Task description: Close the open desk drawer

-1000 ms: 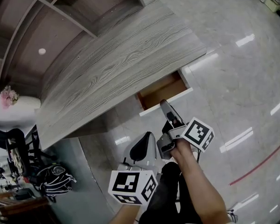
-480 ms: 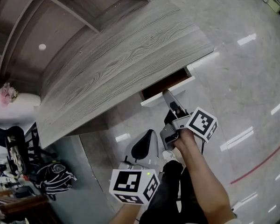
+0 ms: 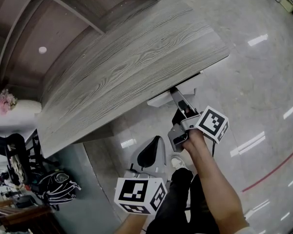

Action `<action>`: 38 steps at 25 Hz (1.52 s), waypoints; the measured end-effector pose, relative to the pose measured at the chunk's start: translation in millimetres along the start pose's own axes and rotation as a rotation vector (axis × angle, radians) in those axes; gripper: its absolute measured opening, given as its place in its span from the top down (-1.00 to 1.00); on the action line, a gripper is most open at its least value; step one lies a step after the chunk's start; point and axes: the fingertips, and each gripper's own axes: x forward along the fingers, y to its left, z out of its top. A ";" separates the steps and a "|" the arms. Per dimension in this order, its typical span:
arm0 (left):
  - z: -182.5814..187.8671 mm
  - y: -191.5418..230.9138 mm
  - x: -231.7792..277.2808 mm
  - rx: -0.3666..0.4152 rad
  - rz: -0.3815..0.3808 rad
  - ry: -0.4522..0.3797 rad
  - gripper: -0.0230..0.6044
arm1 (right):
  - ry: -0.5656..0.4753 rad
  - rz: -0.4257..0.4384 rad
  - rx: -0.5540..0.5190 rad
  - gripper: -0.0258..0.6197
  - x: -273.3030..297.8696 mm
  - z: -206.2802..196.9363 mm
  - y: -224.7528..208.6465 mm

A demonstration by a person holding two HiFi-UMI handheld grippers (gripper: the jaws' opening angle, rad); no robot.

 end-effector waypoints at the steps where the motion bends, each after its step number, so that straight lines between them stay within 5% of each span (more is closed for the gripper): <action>1: 0.8 0.5 1.0 -0.001 -0.001 0.000 0.92 | -0.002 0.001 -0.004 0.12 1.9 1.3 0.0; 28: 14.8 18.3 3.6 0.003 0.011 0.004 0.92 | 0.009 0.083 -0.034 0.12 29.5 6.2 14.4; 38: 40.1 -9.3 -22.1 -0.012 0.008 -0.021 0.92 | 0.141 0.044 -0.220 0.26 -39.1 -23.5 51.8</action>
